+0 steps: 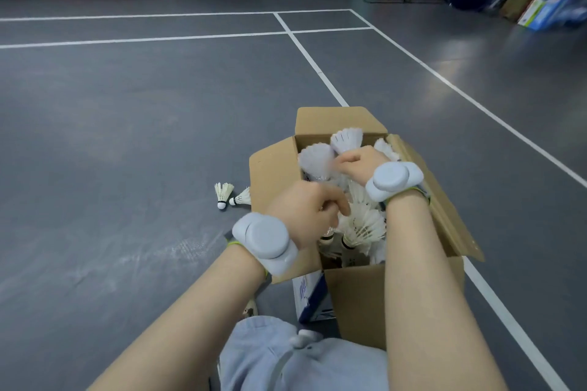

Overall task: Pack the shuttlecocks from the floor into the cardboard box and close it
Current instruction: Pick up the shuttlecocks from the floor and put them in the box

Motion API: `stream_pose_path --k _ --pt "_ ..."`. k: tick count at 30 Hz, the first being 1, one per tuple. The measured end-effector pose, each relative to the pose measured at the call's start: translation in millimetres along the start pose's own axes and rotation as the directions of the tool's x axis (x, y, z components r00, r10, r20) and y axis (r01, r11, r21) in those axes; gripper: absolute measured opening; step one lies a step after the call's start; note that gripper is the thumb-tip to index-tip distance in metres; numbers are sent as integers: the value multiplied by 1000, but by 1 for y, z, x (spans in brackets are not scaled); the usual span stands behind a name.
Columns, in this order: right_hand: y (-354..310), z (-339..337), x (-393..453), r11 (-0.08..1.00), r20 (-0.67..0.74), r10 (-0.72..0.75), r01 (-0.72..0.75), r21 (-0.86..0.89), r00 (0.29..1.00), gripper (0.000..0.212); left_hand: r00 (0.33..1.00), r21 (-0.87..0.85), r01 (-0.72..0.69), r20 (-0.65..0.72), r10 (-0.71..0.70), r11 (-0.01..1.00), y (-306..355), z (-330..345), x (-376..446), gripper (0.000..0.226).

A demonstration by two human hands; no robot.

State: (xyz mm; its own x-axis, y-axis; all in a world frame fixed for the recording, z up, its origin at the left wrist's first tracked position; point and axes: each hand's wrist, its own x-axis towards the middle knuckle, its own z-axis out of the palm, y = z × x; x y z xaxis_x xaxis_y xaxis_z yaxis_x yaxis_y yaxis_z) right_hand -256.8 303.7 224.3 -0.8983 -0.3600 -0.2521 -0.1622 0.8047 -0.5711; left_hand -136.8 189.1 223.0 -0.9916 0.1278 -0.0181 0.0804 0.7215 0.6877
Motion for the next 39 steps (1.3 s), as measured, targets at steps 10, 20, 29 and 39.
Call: stream_pose_path --k 10,20,29,39 --pt "11 -9 0 996 -280 72 -56 62 957 25 985 46 168 22 -169 985 -8 -1 0 29" --pt "1 -4 3 982 -117 149 -161 -103 982 29 955 -34 189 240 -176 981 0 4 -10 26" --pt "-12 4 1 982 -125 96 -115 -152 988 27 958 125 153 225 -178 980 -2 15 -12 30" --pt "-59 27 -1 991 -142 -18 -1 -137 990 28 982 -8 188 -24 -188 982 -25 -12 -17 30"
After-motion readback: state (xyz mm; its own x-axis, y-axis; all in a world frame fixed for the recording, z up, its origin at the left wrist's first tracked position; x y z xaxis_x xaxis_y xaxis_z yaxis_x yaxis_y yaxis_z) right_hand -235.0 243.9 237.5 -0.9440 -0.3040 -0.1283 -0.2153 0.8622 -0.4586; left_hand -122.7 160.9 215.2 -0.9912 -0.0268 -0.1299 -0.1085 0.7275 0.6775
